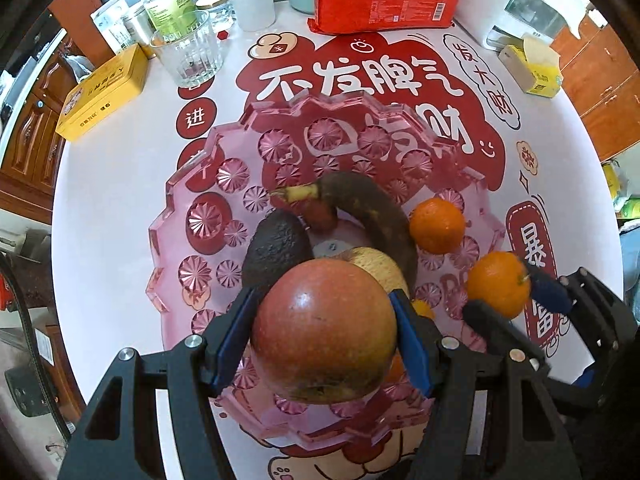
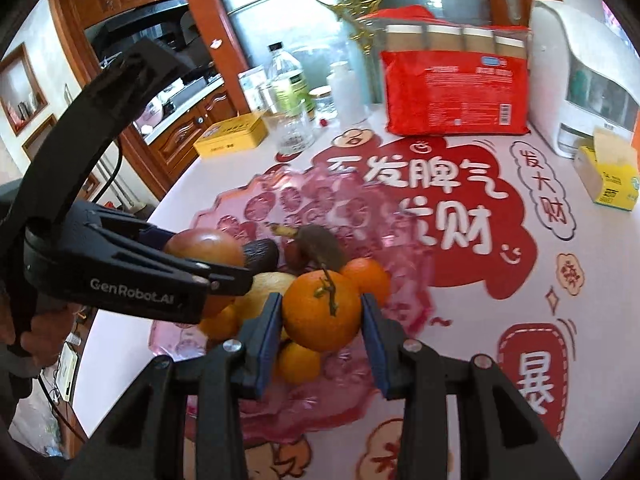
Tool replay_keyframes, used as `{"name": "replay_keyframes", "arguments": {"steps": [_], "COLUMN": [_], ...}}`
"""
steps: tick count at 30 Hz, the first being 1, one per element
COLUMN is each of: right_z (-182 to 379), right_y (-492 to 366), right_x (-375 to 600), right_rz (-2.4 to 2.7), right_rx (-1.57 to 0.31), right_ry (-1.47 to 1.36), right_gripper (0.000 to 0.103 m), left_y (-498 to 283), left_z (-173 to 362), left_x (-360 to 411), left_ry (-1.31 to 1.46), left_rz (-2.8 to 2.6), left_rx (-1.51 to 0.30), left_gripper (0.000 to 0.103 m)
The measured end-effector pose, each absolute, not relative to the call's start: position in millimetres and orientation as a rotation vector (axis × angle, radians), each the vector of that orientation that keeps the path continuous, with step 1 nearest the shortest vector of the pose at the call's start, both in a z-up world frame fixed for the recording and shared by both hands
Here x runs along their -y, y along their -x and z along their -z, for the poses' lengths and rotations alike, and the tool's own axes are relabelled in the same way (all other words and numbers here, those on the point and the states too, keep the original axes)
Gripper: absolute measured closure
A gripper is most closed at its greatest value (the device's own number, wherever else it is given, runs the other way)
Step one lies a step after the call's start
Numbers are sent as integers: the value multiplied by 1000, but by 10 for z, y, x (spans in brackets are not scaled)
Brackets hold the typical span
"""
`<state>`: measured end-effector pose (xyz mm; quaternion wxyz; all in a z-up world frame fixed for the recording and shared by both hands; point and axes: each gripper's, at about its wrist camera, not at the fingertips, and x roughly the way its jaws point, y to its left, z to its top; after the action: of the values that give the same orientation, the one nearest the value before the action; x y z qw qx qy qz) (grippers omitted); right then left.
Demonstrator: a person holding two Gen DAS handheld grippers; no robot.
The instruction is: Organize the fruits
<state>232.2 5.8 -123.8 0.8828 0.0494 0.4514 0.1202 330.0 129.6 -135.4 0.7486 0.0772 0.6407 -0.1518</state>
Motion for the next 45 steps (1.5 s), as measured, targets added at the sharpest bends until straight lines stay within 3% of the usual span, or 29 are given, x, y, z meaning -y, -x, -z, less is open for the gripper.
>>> {"name": "replay_keyframes", "arguments": {"steps": [4, 6, 8, 13, 21, 33, 45], "right_z": [1260, 1268, 1262, 1187, 1128, 1048, 555], "right_y": [-2365, -2386, -2388, -2331, -2043, -1156, -290], "right_x": [-243, -291, -324, -367, -256, 75, 480], "right_rz": [-228, -214, -204, -157, -82, -89, -76], "right_rx": [-955, -968, -968, -954, -974, -1034, -1041], "right_ry": [-93, -99, -101, -87, -77, -73, -77], "right_gripper": [63, 62, 56, 43, 38, 18, 16], "left_y": [-3320, -3324, -3336, -3329, -2929, -1933, -1022], "left_z": [1350, 1302, 1249, 1186, 1096, 909, 480], "left_x": [-1374, -1393, -1409, -1493, -1729, -1821, -1320], "left_ry": [-144, -151, -145, -101, 3, 139, 158], "left_rz": [363, 370, 383, 388, 256, 227, 259], "left_rx": [-1391, -1355, -1325, -1290, -1185, -1108, -1048], "left_gripper": [37, 33, 20, 15, 15, 15, 15]}}
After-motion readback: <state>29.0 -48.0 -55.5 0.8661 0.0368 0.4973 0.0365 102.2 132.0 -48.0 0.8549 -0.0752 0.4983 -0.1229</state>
